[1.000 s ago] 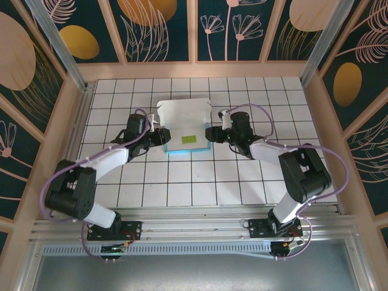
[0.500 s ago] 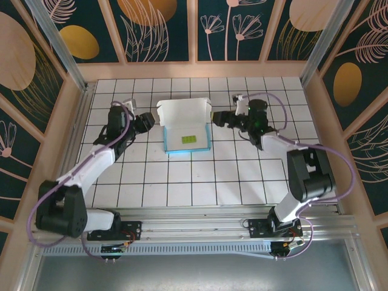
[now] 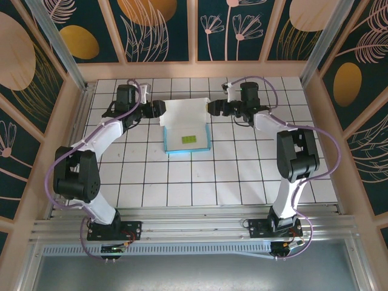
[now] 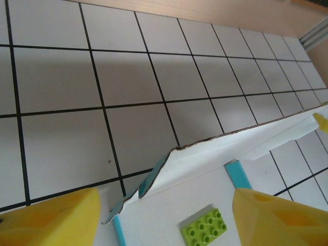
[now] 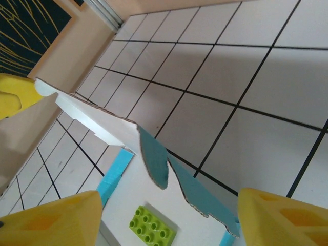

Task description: Fold the paper box

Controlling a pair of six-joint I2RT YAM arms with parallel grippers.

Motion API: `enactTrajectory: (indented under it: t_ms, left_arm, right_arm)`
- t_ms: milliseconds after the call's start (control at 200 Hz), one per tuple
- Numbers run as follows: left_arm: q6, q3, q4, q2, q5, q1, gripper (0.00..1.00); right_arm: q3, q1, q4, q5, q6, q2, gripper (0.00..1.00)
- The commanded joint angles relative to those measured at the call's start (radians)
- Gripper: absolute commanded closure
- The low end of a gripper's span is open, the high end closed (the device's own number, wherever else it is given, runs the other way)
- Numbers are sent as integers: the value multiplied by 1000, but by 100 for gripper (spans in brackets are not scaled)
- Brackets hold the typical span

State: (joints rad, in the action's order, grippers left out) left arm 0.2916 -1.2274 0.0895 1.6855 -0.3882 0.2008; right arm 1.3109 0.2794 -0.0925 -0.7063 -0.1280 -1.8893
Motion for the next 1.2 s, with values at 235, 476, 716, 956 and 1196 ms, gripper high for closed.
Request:
enactTrajectory:
  t_ms: [235,476,716,956,1196]
  left_arm:
    - [-51,-87,66,129,-124,-7,32]
    - [-31,-70,62,109,-130,-6,40]
    - [-3,-38,62,81,-138,-6,39]
    - [132,34,-17,51,-158,-5,35]
    - [198,81,-80,33,-181,5,33]
  right_arm:
    - [65,41,66,32,15,-34,38]
    - [67,53,87,71,-2,-20,43]
    - [57,77,94,120,-24,-8,43]
    - [26,103,73,191,-137,17,42]
    - [-28,119,22,221,-228,44,41]
